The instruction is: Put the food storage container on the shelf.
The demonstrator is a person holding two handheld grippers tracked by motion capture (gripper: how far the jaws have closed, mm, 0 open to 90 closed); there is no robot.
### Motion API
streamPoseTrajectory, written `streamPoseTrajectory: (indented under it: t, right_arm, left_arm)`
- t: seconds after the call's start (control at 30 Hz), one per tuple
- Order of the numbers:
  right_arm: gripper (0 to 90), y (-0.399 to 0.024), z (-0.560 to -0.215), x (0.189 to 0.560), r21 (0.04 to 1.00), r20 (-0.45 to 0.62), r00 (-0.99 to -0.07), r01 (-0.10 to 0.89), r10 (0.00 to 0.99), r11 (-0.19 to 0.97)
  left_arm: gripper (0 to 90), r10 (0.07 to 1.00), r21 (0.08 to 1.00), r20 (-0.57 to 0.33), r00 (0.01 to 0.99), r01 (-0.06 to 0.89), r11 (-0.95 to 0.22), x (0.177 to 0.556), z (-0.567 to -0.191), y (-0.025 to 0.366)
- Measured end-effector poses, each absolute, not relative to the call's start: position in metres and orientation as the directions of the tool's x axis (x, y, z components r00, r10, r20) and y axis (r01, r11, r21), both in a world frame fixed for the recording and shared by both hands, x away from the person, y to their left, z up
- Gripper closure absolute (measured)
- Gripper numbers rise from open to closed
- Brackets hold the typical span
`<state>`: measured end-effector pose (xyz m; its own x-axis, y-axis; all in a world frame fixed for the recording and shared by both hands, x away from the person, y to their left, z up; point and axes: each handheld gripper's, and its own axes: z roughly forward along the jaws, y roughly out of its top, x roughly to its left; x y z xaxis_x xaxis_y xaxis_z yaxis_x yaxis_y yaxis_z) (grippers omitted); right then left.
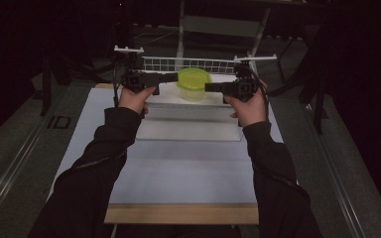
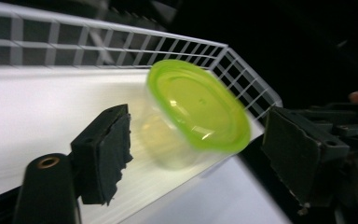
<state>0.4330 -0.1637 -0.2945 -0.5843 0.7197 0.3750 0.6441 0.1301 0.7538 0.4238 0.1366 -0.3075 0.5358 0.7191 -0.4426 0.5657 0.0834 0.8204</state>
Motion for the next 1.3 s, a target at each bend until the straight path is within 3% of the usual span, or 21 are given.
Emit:
streamPoseTrajectory:
  t: [0.1,0.23,0.53,0.87,1.07,1.3]
  right_arm:
    - [89.8,-0.155,-0.309,0.423,0.759,0.319,-0.601,0.625,0.733,0.182]
    - [90.0,-0.147,-0.328,0.424,0.745,0.327,-0.589,0.642,0.739,0.182]
    - [89.9,-0.132,-0.343,0.438,0.742,0.351,-0.567,0.654,0.745,0.148]
    - [88.5,-0.124,-0.344,0.445,0.736,0.366,-0.55,0.665,0.751,0.128]
    - [83.9,-0.125,-0.345,0.43,0.746,0.347,-0.581,0.647,0.736,0.158]
    - [57.0,-0.127,-0.348,0.403,0.781,0.282,-0.648,0.584,0.708,0.223]
  left_arm:
    - [14.4,0.736,0.868,-0.337,0.587,0.496,0.003,0.406,-0.316,0.137]
    - [3.1,0.684,0.91,-0.284,0.672,0.414,-0.029,0.386,-0.341,0.136]
    - [2.1,0.621,0.925,-0.295,0.726,0.38,-0.004,0.347,-0.396,0.127]
    - [2.1,0.616,0.928,-0.271,0.739,0.37,-0.036,0.338,-0.403,0.129]
    - [2.1,0.601,0.938,-0.252,0.758,0.344,-0.04,0.332,-0.403,0.133]
    - [2.1,0.578,0.947,-0.18,0.796,0.298,-0.117,0.317,-0.41,0.134]
